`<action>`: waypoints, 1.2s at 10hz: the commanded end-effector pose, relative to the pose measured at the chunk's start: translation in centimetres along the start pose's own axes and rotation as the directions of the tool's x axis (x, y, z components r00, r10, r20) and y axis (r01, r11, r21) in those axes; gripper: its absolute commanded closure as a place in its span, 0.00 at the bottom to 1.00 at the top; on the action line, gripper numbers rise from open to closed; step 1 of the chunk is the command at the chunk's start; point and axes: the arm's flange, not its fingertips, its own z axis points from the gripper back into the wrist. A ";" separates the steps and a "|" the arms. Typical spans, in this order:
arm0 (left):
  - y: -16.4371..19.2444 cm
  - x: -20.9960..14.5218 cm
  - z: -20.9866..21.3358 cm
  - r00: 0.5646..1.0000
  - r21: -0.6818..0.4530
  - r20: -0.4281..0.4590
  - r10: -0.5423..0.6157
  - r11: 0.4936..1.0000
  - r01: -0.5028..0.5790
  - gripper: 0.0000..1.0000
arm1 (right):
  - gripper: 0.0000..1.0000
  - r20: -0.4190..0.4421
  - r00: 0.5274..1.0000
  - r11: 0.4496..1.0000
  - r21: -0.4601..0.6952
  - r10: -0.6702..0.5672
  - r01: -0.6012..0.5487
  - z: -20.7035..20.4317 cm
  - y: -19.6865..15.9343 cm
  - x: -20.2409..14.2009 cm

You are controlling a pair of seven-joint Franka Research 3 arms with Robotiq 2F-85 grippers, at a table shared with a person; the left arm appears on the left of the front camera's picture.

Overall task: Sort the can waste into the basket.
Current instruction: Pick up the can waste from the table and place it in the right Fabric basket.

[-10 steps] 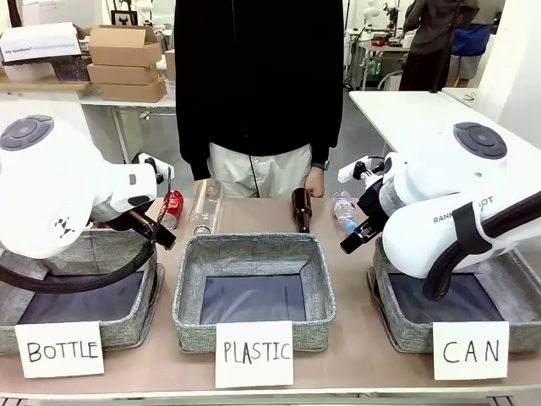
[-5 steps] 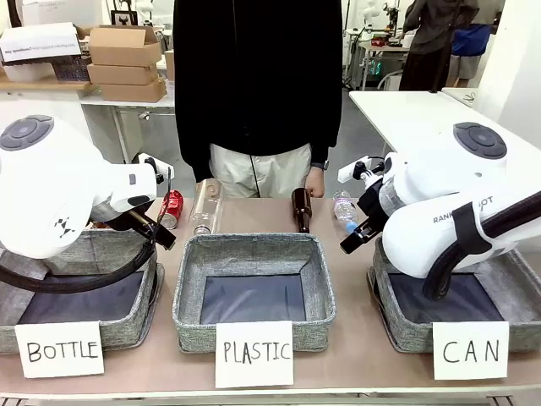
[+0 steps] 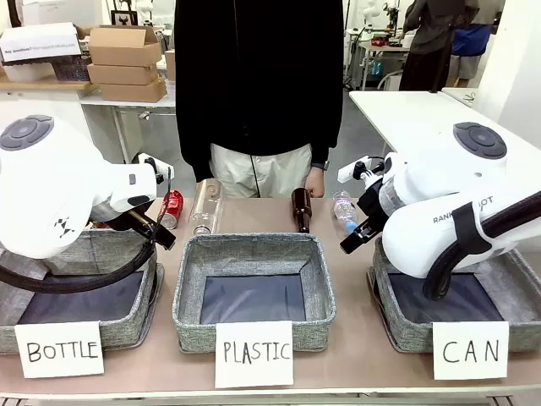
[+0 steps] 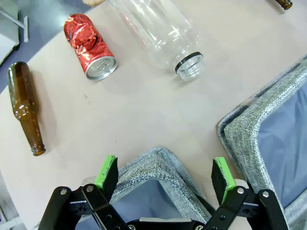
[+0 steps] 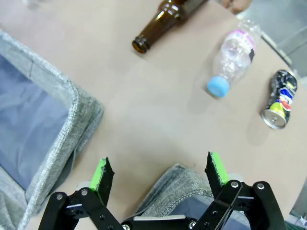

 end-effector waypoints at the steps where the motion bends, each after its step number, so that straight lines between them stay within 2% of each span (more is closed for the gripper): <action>1: 0.0 0.0 0.0 1.000 0.000 0.000 -0.001 1.000 0.001 0.00 | 0.00 0.000 1.000 1.000 0.000 0.000 0.000 0.0 0.0 0.0; 3: 0.0 0.0 0.0 1.000 0.000 0.000 0.000 1.000 0.000 0.00 | 0.00 0.000 1.000 1.000 0.000 0.000 0.000 0.0 0.0 0.0; 4: 0.1 2.0 4.4 0.998 0.038 0.064 -0.021 0.999 0.018 0.00 | 0.00 0.078 0.996 0.999 -0.013 -0.046 0.047 4.3 -0.3 1.7; 5: 0.4 3.6 10.5 0.988 0.058 0.146 0.050 0.997 -0.059 0.00 | 0.00 0.167 0.982 0.994 -0.044 -0.093 0.101 9.9 -0.5 2.4; 6: 0.6 3.6 15.4 0.956 0.069 0.255 0.147 0.983 -0.170 0.00 | 0.00 0.240 0.963 0.991 -0.018 -0.126 0.134 14.3 -0.3 1.6; 7: 0.5 2.2 19.0 0.943 -0.032 0.273 0.190 0.982 -0.188 0.00 | 0.00 0.236 0.963 0.991 0.025 -0.131 0.129 17.2 0.1 0.0; 8: 0.1 0.3 20.7 0.958 -0.091 0.208 0.198 0.979 -0.183 0.00 | 0.00 0.164 0.979 0.992 0.057 -0.124 0.116 19.1 0.7 -1.9; 9: -0.8 -2.5 21.2 0.984 -0.240 0.096 0.151 0.963 -0.125 0.00 | 0.00 0.180 0.978 0.994 0.023 -0.108 0.105 20.9 1.3 -4.5; 10: 0.7 3.5 19.7 0.950 -0.020 0.264 0.167 0.986 -0.168 0.00 | 0.00 0.235 0.970 0.967 -0.225 -0.064 0.118 20.2 1.1 -5.8; 11: 0.7 3.5 19.7 0.950 -0.020 0.264 0.167 0.986 -0.168 0.00 | 0.00 0.212 0.970 0.993 0.009 -0.116 0.117 20.6 -0.3 2.2; 12: -0.4 1.8 22.9 0.960 -0.132 0.215 0.180 0.979 -0.154 0.00 | 0.00 0.220 0.971 0.993 -0.051 -0.092 0.106 22.8 -0.4 1.6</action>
